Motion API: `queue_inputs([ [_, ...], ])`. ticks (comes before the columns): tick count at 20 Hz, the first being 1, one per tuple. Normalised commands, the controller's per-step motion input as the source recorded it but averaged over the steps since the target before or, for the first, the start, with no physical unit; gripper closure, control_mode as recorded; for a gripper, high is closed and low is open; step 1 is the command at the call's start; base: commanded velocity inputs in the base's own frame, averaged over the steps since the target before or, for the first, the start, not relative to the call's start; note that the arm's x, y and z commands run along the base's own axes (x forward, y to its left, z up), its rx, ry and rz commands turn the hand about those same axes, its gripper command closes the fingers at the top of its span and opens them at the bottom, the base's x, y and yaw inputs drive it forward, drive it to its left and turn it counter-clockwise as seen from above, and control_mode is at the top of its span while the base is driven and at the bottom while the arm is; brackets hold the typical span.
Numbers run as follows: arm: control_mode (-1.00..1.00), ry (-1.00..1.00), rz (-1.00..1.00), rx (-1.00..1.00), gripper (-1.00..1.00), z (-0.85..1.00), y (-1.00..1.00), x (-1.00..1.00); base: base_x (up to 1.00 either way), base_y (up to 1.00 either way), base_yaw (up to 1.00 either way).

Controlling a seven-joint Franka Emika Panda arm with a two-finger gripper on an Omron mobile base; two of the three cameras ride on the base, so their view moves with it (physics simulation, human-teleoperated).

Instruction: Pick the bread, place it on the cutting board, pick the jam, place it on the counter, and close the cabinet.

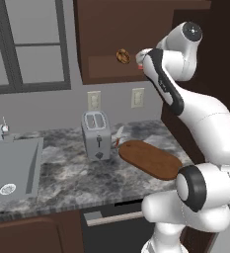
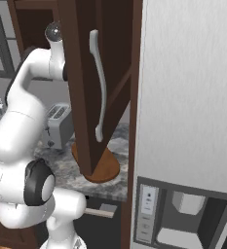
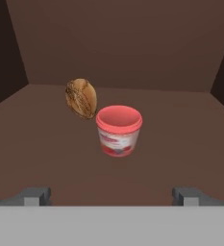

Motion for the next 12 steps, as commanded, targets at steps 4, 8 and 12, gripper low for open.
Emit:
queue_inputs([
  [4,-1.0,0.0,0.0,0.0,-1.0,0.0,0.0,0.28,0.0,0.0,0.0],
  [8,-1.0,0.0,0.0,0.0,-1.0,-0.02,0.0,0.23,0.0,0.0,0.0],
  [12,-1.0,0.0,0.0,0.0,-1.0,-0.07,0.0,0.22,0.0,0.0,0.0],
])
